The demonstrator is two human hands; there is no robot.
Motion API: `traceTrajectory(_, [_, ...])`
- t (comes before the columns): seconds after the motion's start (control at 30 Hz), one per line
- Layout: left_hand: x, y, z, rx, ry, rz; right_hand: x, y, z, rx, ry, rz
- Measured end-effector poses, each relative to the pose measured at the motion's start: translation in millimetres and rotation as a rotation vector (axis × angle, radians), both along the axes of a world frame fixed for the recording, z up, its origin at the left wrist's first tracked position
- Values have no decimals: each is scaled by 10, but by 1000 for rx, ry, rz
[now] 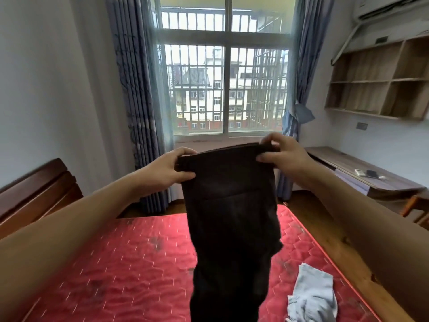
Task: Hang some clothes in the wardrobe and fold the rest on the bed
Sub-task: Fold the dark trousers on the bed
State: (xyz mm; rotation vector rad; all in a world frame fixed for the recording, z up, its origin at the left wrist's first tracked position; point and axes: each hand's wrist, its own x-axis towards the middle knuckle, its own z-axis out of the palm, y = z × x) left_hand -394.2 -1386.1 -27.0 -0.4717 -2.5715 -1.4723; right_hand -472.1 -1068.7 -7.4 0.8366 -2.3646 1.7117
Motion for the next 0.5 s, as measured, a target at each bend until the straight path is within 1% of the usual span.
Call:
traceTrajectory(0.03, [-14, -26, 35, 5, 10, 6, 20, -50, 13, -109, -40, 29])
traceTrajectory(0.07, [-33, -49, 74, 37, 14, 10, 41, -89, 8, -161, -77, 57])
traceTrajectory(0.13, [-55, -90, 160, 79, 2, 24, 60, -136, -35, -137, -86, 92])
traceTrajectory(0.17, [-59, -108, 218, 27, 0, 41, 58, -157, -52, -124, -73, 104])
traceTrajectory(0.27, [-76, -95, 477, -373, 39, 83, 45, -292, -21, -174, -51, 123])
traceTrajectory(0.3, [-87, -28, 589, -458, 54, 72, 35, -357, 6, -188, -43, 127])
traceTrajectory(0.43, [-233, 403, 927, -677, 165, 33, 42, -600, 84, -188, 43, 144])
traceTrajectory(0.5, [-321, 537, 961, -743, 227, 10, 11, -620, 26, -223, 63, 123])
